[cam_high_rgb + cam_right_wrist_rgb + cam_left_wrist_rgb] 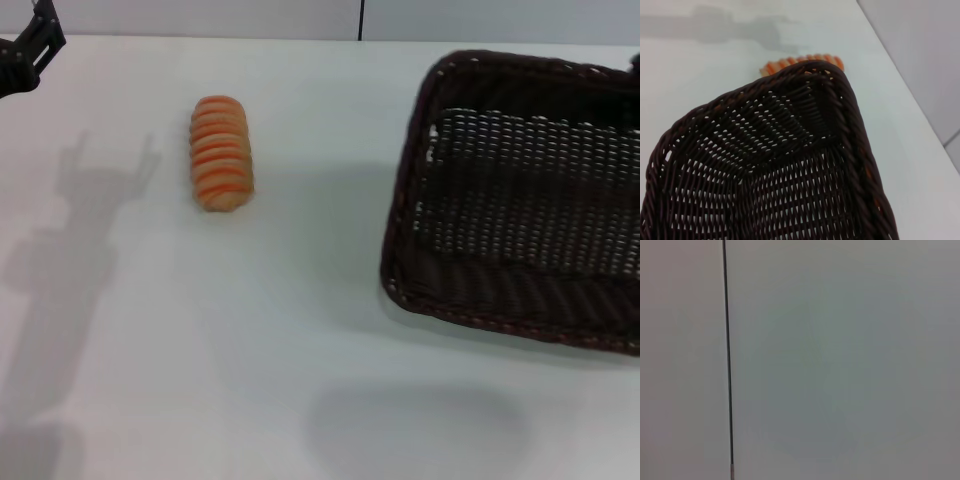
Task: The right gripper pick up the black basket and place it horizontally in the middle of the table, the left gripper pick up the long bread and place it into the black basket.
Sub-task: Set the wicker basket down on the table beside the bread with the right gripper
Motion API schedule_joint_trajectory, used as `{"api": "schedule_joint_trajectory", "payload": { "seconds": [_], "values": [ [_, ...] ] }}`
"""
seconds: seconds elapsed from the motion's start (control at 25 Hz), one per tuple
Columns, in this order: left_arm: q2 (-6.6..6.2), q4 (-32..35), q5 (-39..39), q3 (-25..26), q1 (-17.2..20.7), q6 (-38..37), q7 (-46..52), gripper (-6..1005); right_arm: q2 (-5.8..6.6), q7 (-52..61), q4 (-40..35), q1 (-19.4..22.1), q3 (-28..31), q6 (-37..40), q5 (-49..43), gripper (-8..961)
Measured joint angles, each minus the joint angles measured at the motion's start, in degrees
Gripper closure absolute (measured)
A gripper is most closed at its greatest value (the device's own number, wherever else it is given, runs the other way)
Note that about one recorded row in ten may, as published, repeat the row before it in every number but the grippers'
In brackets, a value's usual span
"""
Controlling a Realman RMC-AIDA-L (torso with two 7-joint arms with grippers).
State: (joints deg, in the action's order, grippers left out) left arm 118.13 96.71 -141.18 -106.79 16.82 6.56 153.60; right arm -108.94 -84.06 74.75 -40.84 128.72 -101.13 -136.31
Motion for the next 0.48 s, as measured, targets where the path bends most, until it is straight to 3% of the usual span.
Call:
{"api": "schedule_joint_trajectory", "payload": {
  "seconds": [0.32,0.44,0.48],
  "values": [
    [0.00,0.1,-0.1,0.0,-0.1,0.0,-0.2,138,-0.71,-0.3,-7.5,-3.9,-6.2,8.2,0.5,803],
    [-0.01,0.0,-0.2,0.0,-0.2,0.1,-0.3,138,-1.53,-0.3,-9.9,-5.0,-7.5,10.4,1.4,802],
    [-0.03,-0.1,-0.2,0.0,-0.2,0.1,-0.3,138,-2.32,-0.1,-10.7,-5.7,-7.7,11.1,1.8,802]
  ]
}}
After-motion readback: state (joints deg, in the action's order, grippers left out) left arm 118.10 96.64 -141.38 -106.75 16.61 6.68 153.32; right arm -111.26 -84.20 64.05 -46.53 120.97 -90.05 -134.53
